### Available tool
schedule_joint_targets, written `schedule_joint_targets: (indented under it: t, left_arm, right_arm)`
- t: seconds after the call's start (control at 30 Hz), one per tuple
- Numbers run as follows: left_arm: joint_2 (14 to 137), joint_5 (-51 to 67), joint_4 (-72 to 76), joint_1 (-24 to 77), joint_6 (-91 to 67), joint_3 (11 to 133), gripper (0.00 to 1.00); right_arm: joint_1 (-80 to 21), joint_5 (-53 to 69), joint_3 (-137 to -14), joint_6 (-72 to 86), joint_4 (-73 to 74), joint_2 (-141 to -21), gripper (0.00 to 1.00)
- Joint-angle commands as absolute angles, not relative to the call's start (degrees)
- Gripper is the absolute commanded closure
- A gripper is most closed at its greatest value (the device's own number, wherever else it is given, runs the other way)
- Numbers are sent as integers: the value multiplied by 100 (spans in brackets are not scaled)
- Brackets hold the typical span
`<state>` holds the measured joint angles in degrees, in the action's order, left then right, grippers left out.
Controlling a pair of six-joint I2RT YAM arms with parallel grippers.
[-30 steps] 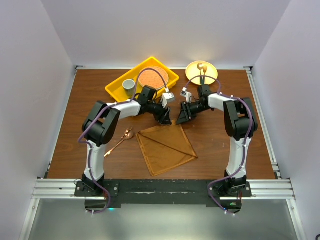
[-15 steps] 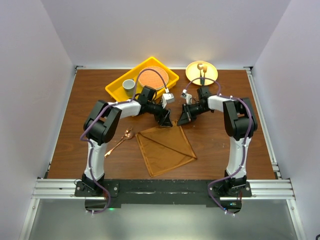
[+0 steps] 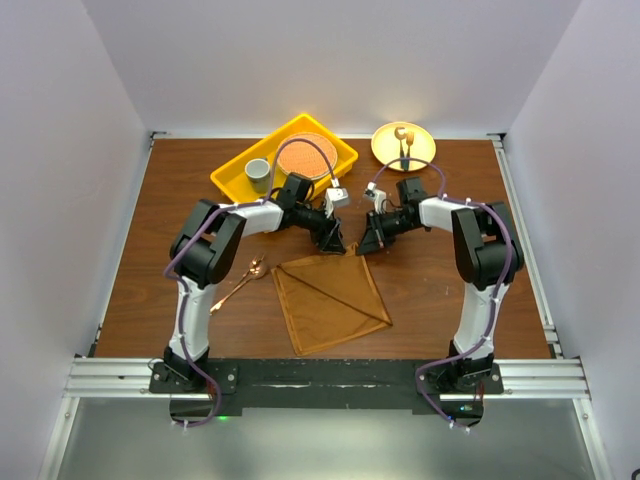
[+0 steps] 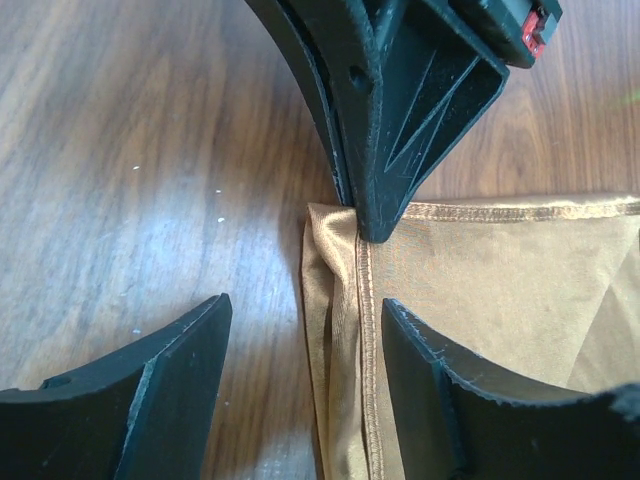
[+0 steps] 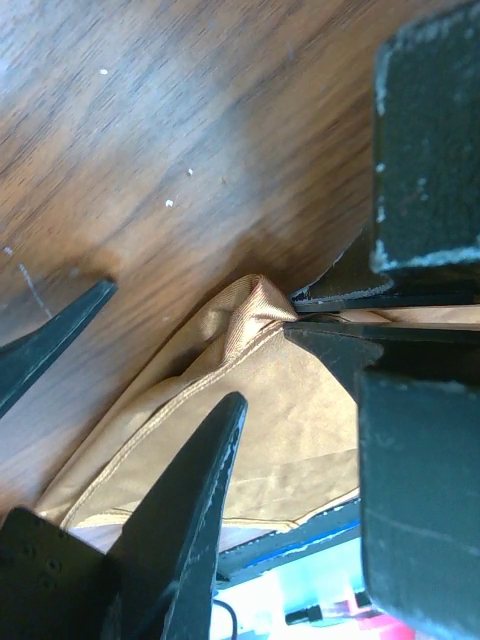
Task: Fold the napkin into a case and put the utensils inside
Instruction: Pick up the upper triangle-folded napkin from the center of the board.
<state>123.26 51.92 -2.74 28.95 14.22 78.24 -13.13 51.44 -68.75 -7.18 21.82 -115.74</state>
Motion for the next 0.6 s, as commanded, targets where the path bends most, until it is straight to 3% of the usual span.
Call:
schedule_joint_targets:
  t: [0.0,0.17,0.4,0.57]
  left_arm:
    - [12410,5519,-193,2874,1591,8007,32]
    - [12454,5616,-228,2874,1564,8033,24]
    - [12489,5660,-167,2883,1494,8016,23]
    - [12480,5879,-185,2883,1555,7989,36]
  right_arm:
    - [-1362,5124,-6785,-861,1899,-11127,100]
    - [-1406,5159,-6768,-914,1872,-10969,100]
    - [-1468,5282,-6724,-1142,1925,-10837,100]
    - [-1468,5300,-6715,-1300,1986,-10775,100]
